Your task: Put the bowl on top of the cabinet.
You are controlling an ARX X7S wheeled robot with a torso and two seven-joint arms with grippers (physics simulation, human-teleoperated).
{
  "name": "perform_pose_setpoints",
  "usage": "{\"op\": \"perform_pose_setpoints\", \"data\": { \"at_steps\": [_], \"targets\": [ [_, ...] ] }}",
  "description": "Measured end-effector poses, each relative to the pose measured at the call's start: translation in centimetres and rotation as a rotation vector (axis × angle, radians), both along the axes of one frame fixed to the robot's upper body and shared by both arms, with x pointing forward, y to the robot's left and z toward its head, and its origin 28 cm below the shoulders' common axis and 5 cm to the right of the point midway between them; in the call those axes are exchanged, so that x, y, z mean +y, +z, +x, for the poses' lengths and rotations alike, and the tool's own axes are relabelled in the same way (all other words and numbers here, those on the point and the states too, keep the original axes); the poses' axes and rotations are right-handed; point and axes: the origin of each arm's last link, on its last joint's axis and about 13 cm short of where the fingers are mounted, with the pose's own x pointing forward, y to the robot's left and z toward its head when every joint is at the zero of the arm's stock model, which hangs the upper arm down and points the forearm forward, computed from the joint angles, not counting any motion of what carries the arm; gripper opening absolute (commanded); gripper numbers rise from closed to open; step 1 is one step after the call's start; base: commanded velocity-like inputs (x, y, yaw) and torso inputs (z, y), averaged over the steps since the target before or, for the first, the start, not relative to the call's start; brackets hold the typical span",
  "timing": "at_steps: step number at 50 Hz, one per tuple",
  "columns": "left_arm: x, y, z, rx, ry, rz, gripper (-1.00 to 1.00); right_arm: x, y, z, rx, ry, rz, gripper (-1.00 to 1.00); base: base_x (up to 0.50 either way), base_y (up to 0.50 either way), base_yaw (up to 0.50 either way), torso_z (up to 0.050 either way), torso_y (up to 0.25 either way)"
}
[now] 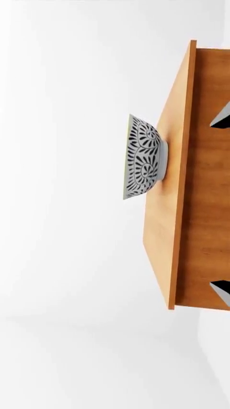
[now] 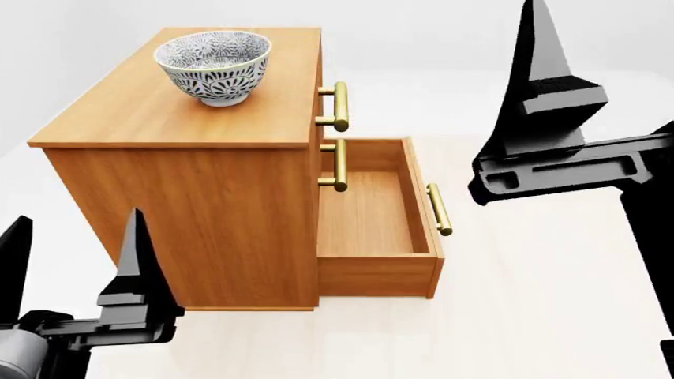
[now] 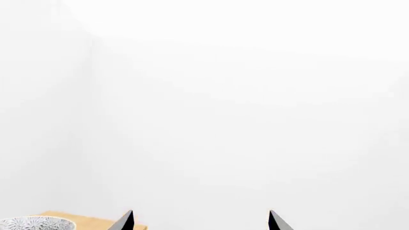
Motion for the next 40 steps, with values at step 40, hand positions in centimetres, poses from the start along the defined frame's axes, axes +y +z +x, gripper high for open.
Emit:
{"op": "perform_pose_setpoints", "data": {
  "at_steps": [40],
  "targets": [
    [0.2,1.2,-1.0,-0.055,0.032,-0.014,1.0,-3.4,-8.4,-2.2,-0.163,-0.041,-0.126,1.0,0.0,0.0,0.0,0.0,0.0]
  ]
}}
